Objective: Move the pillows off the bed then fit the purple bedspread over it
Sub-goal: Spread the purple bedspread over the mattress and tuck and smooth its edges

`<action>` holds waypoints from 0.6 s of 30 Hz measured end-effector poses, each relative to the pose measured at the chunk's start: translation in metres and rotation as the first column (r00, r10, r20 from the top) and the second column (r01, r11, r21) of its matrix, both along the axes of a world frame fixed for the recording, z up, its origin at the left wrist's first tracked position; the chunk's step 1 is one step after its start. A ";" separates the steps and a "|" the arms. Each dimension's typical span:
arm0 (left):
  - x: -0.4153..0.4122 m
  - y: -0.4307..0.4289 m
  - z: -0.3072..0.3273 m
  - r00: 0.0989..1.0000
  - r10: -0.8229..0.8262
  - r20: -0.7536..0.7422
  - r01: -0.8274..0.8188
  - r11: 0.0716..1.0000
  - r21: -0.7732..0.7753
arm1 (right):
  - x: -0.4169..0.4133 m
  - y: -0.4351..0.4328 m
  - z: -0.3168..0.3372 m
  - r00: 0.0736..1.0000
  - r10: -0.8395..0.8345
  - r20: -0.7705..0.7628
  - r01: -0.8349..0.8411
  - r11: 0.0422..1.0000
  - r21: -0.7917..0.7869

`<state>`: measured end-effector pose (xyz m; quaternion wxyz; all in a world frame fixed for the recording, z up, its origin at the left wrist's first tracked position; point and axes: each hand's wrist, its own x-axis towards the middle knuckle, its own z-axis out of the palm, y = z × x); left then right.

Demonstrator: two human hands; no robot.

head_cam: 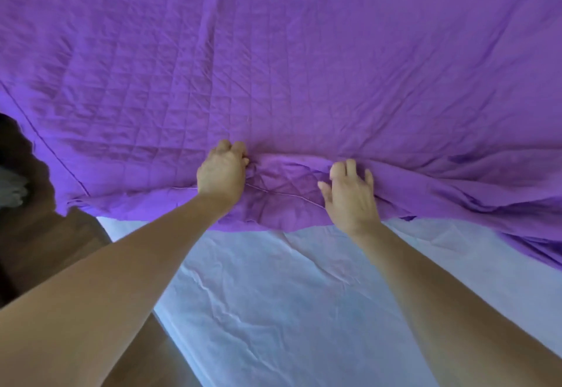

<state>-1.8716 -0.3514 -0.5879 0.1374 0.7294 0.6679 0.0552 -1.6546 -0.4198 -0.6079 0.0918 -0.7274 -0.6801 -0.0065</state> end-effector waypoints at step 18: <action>-0.011 -0.147 0.003 0.780 -0.619 -0.092 0.616 0.731 0.294 | -0.015 -0.113 0.019 0.920 0.326 0.216 -0.351 0.933 0.084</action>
